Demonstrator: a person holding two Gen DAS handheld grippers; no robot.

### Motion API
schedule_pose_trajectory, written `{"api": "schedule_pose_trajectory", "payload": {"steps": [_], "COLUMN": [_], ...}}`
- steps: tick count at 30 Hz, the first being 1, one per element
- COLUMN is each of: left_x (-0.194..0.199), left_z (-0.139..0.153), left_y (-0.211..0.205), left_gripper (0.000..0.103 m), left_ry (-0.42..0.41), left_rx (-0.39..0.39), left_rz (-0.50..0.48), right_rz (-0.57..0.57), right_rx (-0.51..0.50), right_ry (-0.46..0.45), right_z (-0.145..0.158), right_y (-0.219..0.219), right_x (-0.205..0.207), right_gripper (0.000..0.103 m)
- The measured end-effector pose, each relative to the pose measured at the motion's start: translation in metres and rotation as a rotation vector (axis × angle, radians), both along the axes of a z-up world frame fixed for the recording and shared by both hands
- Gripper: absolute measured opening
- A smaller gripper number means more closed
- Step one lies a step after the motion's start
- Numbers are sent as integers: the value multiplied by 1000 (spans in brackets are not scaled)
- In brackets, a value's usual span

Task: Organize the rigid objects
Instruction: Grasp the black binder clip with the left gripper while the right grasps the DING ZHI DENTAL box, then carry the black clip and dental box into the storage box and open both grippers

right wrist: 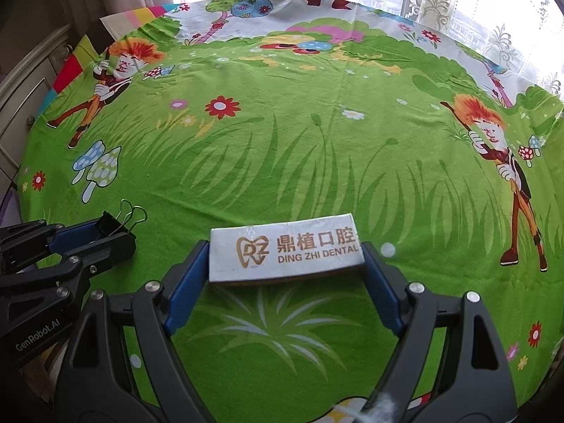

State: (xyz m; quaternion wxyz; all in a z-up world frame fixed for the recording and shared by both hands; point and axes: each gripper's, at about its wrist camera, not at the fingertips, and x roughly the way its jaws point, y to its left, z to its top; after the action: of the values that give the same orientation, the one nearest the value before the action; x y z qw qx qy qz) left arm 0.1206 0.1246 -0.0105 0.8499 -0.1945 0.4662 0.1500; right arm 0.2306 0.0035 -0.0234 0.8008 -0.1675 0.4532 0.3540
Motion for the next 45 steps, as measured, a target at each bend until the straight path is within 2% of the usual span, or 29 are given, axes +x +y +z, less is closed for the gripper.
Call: {"api": "schedule_pose_trajectory", "payload": {"steps": [15, 27, 30, 37, 45], "left_x": [-56, -140, -165, -224, -287], "left_z": [3, 18, 21, 30, 29], "left_y": [2, 10, 17, 39, 62], "left_gripper": [27, 27, 27, 27, 27], "left_ry": [-6, -51, -65, -92, -93], "left_rx": [-71, -79, -85, -42, -10], "left_rz": [86, 165, 208, 313, 427], "right_rz": [16, 78, 110, 199, 332], "right_rx": [33, 57, 57, 80, 109], "right_ry": [14, 20, 21, 39, 91], "right_z": [16, 37, 41, 53, 65], "right_y": [-21, -22, -16, 4, 37], "right_x": [-42, -90, -106, -151, -215], "right_gripper": [85, 85, 85, 85, 85]}}
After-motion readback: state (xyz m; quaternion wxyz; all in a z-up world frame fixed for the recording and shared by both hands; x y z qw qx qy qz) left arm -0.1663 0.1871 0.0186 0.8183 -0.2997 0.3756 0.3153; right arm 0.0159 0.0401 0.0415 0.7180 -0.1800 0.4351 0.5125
